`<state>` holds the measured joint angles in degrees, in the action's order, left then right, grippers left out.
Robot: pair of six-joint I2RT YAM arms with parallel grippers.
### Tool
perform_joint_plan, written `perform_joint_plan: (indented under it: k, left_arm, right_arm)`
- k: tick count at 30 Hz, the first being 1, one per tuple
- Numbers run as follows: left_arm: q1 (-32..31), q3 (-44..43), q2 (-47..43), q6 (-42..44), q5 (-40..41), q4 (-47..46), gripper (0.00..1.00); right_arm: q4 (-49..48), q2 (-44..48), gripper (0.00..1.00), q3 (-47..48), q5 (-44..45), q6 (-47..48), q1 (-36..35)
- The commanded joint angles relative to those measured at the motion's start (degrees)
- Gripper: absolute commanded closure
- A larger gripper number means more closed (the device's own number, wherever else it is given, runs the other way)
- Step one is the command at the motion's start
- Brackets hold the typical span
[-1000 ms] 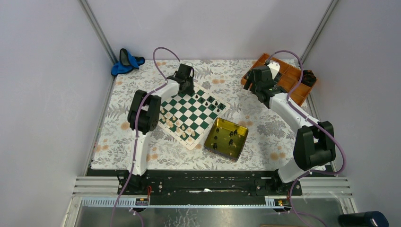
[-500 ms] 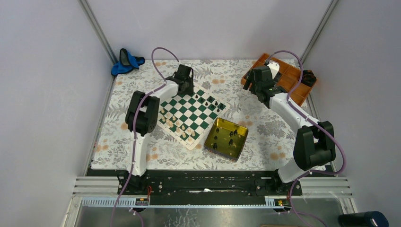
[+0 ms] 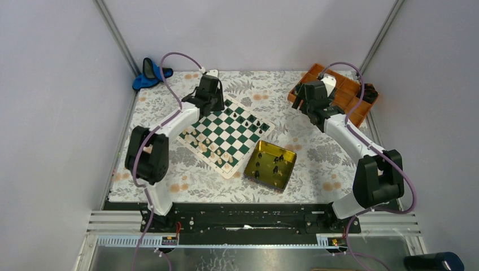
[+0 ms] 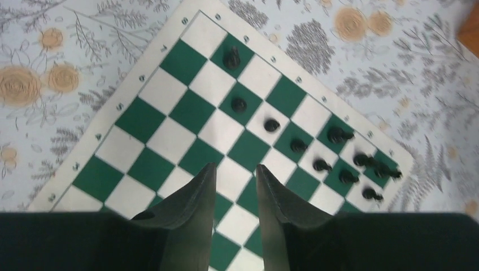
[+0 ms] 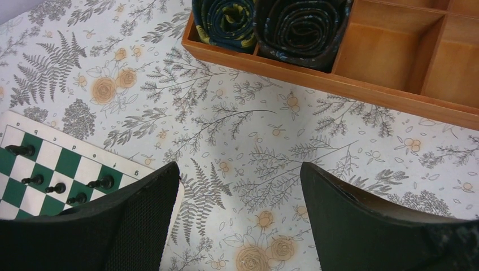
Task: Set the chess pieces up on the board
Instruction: Place the chess piece on the chessboard.
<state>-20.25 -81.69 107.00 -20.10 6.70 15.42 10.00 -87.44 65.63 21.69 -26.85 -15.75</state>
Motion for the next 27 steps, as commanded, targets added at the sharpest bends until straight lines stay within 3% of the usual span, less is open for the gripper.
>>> perform_joint_plan:
  k: [1, 8, 10, 11, 12, 13, 14, 22, 25, 27]
  left_arm:
    - [-3.1, 6.5, -9.1, -1.6, -1.2, -3.5, 0.63]
    - [-7.3, 15.4, -24.5, -1.2, -9.9, -8.4, 0.67]
    - [-7.3, 17.1, -27.8, -2.1, -12.6, -10.1, 0.62]
    - [-7.3, 17.9, -29.5, -2.4, -14.1, -11.3, 0.56]
    - [-7.3, 18.7, -30.9, -2.5, -15.8, -12.2, 0.23]
    - [-7.3, 19.5, -32.2, -2.7, -17.3, -13.3, 0.04]
    - [-7.3, 20.0, -33.2, -3.2, -18.3, -13.8, 0.01]
    - [-7.3, 20.7, -36.0, -7.3, -25.2, -15.1, 0.01]
    - [-7.2, 22.6, -35.6, -8.4, -32.9, -20.8, 0.01]
    - [-7.1, 22.7, -33.8, -9.6, -37.9, -22.3, 0.07]
  right_arm:
    - [-0.9, 3.4, 0.15, -0.6, 5.3, 0.5, 0.3]
    - [-1.0, 3.7, 0.13, -0.4, 14.3, 1.4, 0.3]
    - [-1.1, 3.8, 0.16, -0.1, 17.4, 1.7, 0.3]
    - [-1.2, 3.9, 0.17, 0.0, 19.2, 1.7, 0.3]
    - [-1.3, 3.9, 0.19, 0.2, 20.8, 1.6, 0.3]
    - [-1.4, 3.9, 0.19, 0.6, 22.2, 1.8, 0.2]
    - [-1.3, 3.8, 0.2, 1.0, 23.1, 2.1, 0.3]
    - [-1.4, 2.7, 0.24, 3.9, 22.4, 7.2, 0.3]
    - [-0.7, 2.0, 0.24, 5.5, 22.2, 9.0, 0.2]
    - [-1.4, 2.1, 0.23, 5.5, 23.1, 9.1, 0.2]
